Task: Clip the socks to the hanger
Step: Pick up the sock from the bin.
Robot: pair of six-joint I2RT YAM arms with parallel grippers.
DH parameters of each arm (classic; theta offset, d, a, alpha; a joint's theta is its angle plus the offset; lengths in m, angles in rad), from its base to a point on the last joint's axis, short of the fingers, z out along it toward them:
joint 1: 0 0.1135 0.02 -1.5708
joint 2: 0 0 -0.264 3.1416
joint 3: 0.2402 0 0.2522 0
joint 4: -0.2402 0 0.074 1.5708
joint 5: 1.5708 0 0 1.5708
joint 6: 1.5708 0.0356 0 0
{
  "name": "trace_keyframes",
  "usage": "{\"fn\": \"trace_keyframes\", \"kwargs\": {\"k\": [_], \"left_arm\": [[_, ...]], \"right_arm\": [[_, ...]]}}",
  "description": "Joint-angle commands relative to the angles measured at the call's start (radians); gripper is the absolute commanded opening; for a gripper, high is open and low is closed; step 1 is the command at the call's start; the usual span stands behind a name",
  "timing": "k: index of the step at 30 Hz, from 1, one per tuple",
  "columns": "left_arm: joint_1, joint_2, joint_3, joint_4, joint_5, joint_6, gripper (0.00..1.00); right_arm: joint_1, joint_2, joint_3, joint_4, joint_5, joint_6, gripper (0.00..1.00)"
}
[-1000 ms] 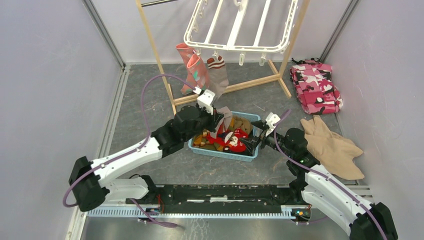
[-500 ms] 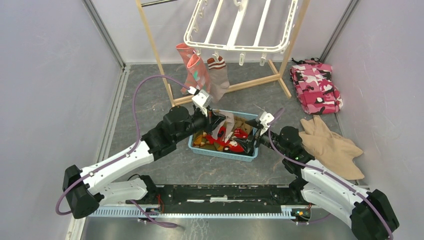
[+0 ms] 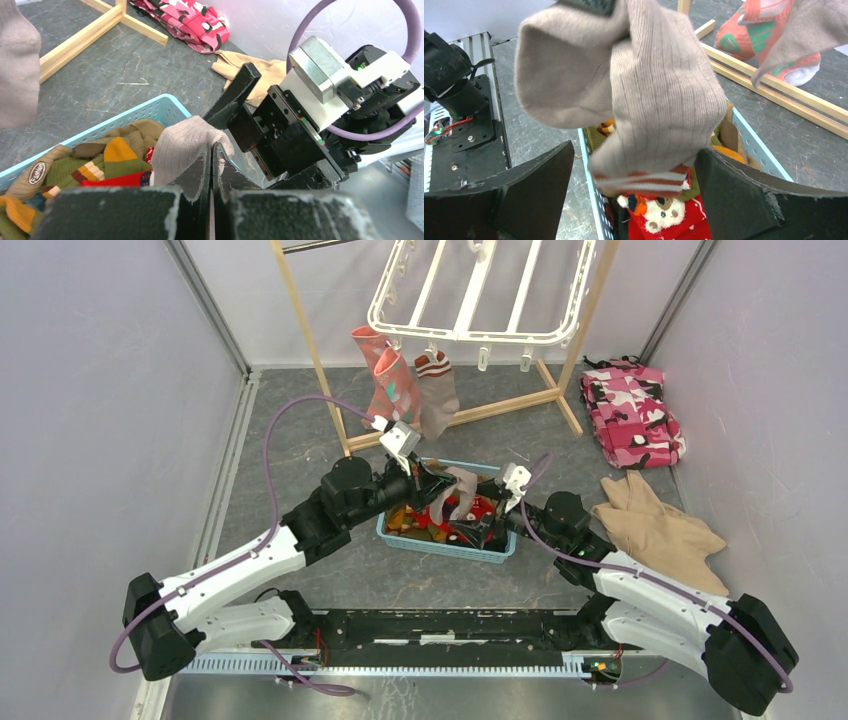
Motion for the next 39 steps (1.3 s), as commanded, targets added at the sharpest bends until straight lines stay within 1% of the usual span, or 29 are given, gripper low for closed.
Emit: {"fn": "trace_keyframes", "kwargs": {"k": [1,5,7,8,12,13,15,17,19,21,23,26,29,31,32,35,37,39], "left_arm": [[0.005,-0.014,-0.002,0.088,0.063,-0.064,0.02],[0.005,-0.033,-0.012,0.076,0.044,-0.065,0.02],[0.005,-0.045,-0.026,0.082,0.028,-0.069,0.02],[0.005,-0.049,-0.033,0.089,0.028,-0.074,0.02],[0.005,-0.055,-0.040,0.102,0.031,-0.084,0.02],[0.005,-0.057,-0.041,0.099,0.025,-0.081,0.02],[0.006,-0.068,-0.045,0.088,0.003,-0.073,0.02],[0.008,-0.081,-0.047,0.069,-0.030,-0.057,0.02],[0.013,-0.089,-0.048,0.050,-0.065,-0.041,0.02],[0.022,-0.086,-0.047,0.039,-0.087,-0.019,0.02],[0.038,-0.069,-0.049,0.037,-0.089,0.003,0.02],[0.080,-0.019,-0.051,0.041,-0.120,0.020,0.04],[0.129,0.047,-0.073,0.103,-0.086,-0.007,0.06],[0.163,0.091,-0.088,0.168,-0.021,-0.046,0.12],[0.177,0.115,-0.089,0.194,0.003,-0.062,0.19],[0.207,0.166,-0.067,0.215,0.047,-0.092,0.45],[0.216,0.163,-0.061,0.209,0.044,-0.085,0.58],[0.221,0.127,-0.074,0.190,0.024,-0.062,0.64]], "right_arm": [[0.013,0.021,0.061,0.055,0.050,0.023,0.94],[0.021,0.016,0.065,0.088,0.029,0.051,0.93],[0.029,0.023,0.070,0.090,0.049,0.077,0.93],[0.035,0.030,0.073,0.086,0.067,0.093,0.91],[0.053,0.070,0.087,0.056,0.108,0.101,0.75],[0.056,0.075,0.086,0.055,0.110,0.100,0.69],[0.061,0.075,0.089,0.048,0.111,0.098,0.55],[0.063,0.069,0.091,0.035,0.113,0.096,0.35],[0.065,0.063,0.094,0.024,0.110,0.100,0.19],[0.065,0.061,0.093,0.023,0.095,0.115,0.11],[0.065,0.066,0.086,0.037,0.061,0.154,0.09],[0.066,0.076,0.055,0.110,0.005,0.249,0.08],[0.064,0.085,0.015,0.199,-0.027,0.357,0.08],[0.065,0.092,-0.001,0.243,-0.038,0.416,0.07],[0.065,0.095,-0.006,0.255,-0.035,0.444,0.07],[0.065,0.101,-0.010,0.274,-0.009,0.525,0.07],[0.063,0.106,-0.010,0.275,0.020,0.608,0.07],[0.063,0.114,-0.006,0.267,0.051,0.685,0.06]]}}
